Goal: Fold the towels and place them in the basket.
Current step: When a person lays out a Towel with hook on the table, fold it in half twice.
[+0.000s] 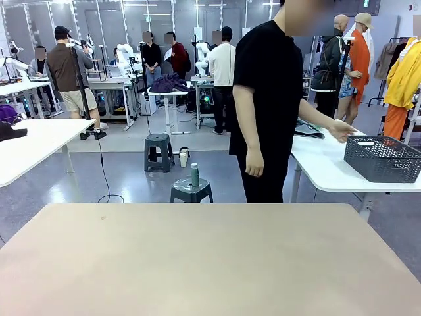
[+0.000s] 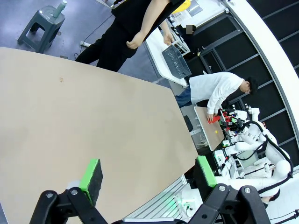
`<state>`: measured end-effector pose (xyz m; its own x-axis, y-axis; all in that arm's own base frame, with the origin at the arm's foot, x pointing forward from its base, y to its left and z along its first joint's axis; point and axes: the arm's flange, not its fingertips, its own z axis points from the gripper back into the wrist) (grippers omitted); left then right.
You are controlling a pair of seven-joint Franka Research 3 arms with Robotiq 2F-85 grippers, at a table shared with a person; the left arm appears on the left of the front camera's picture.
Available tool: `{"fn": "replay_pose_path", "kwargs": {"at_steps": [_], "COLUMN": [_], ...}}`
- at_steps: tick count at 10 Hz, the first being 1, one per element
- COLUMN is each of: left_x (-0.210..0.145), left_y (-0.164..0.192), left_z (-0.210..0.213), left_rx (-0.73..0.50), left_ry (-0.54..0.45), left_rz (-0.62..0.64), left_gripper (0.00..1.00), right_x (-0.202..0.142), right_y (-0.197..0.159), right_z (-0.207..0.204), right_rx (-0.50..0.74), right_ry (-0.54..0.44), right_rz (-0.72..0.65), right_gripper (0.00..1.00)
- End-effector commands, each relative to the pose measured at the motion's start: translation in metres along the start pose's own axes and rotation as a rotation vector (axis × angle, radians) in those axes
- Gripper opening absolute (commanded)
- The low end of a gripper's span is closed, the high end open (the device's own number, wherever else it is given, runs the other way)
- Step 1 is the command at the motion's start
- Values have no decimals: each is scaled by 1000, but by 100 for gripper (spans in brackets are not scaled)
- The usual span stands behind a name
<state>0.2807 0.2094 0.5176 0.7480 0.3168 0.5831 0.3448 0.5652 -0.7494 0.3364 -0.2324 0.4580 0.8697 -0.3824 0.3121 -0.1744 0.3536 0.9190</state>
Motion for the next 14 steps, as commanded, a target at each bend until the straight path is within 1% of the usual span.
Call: {"fn": "replay_pose_path", "kwargs": {"at_steps": [1,14], "left_x": [0,0], "left_y": [0,0], "left_z": [-1,-1], "left_rx": [-16,-16], "left_ry": [-7,-7], "left_rz": [-16,-16], "left_gripper": [100,100], "right_x": [0,0], "right_y": [0,0], "right_z": [0,0], "right_rx": [9,9], "right_ry": [-1,-1], "right_rz": [2,2], "right_gripper": [100,100]}}
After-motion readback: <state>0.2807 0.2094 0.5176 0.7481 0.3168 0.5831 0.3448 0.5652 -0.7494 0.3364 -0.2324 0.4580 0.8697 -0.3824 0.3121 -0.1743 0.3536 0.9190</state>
